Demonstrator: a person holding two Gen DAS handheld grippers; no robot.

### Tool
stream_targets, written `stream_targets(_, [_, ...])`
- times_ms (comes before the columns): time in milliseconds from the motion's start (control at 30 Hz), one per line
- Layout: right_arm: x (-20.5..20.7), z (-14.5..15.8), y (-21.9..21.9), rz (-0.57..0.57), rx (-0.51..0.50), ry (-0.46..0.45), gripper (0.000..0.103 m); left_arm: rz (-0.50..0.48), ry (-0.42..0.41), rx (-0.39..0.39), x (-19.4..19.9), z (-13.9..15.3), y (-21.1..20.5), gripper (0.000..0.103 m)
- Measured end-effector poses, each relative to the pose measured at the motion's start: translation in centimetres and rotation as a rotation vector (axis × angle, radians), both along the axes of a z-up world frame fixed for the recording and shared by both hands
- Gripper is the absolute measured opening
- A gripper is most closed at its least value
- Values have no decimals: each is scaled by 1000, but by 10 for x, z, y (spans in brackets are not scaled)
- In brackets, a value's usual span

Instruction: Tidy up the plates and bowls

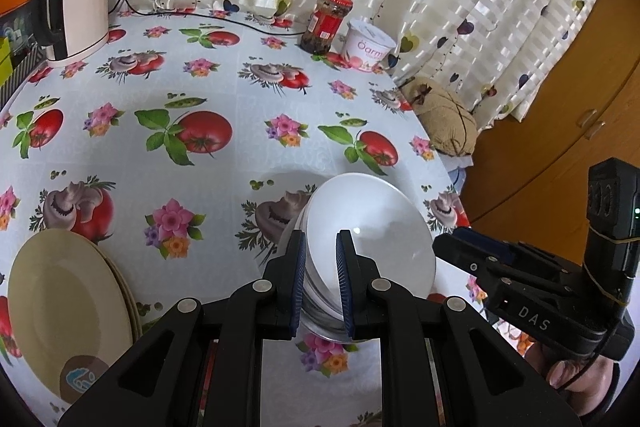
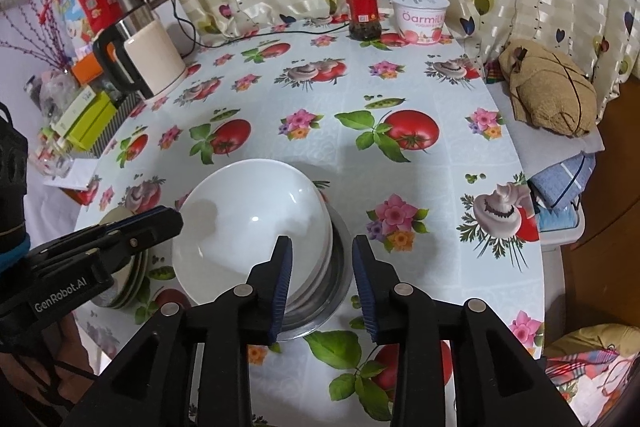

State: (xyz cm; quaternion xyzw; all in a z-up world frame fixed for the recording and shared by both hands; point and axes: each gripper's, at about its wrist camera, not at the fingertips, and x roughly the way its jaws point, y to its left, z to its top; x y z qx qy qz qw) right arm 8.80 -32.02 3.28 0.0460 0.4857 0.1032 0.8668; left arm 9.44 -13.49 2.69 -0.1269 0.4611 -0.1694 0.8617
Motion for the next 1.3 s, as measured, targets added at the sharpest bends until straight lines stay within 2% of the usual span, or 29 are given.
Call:
stream_targets(700, [-11, 7, -23, -47, 28, -19, 31, 41, -25, -15, -4, 4, 20, 16])
stream_targets(1300, [-14, -4, -39, -63, 81, 6, 31, 49, 9, -4, -2, -13, 29, 16])
